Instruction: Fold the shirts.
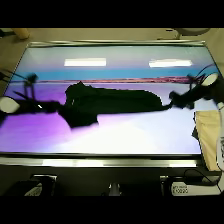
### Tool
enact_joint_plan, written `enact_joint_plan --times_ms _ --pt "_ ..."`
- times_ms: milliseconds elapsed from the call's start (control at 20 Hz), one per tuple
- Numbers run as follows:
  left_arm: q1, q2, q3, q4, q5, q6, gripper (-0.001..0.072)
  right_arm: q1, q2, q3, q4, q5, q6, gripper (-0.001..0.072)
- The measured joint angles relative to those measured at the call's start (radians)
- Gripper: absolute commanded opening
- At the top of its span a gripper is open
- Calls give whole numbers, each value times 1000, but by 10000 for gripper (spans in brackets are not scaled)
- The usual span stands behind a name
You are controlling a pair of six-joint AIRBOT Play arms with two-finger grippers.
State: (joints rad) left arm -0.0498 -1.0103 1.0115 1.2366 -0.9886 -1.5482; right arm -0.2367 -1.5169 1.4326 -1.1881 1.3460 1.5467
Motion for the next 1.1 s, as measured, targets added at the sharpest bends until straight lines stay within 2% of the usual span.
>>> enact_joint_plan --times_ms 150,300,400,550,700,800,1000,1100 --pt "0 106 389 151 3 -43 18 1 238 222 4 -33 -8 23" --pt "0 182 753 228 24 -69 18 2 512 367 -40 -163 -42 23" --pt "0 225 889 230 35 -82 18 2 669 413 -93 -239 -47 24" --pt "0 264 982 210 39 -91 18 2 788 439 -151 -249 -45 24" --pt "0 261 1015 211 21 -95 19 2 809 450 -182 -182 -32 24" --pt "0 224 1022 237 -40 -98 20 2 775 455 -197 -102 -22 24" --pt "-1 82 939 286 -190 -78 20 2 577 423 -219 152 -13 23" --pt "-2 -15 833 297 -230 -69 20 3 436 356 -224 227 -11 23"
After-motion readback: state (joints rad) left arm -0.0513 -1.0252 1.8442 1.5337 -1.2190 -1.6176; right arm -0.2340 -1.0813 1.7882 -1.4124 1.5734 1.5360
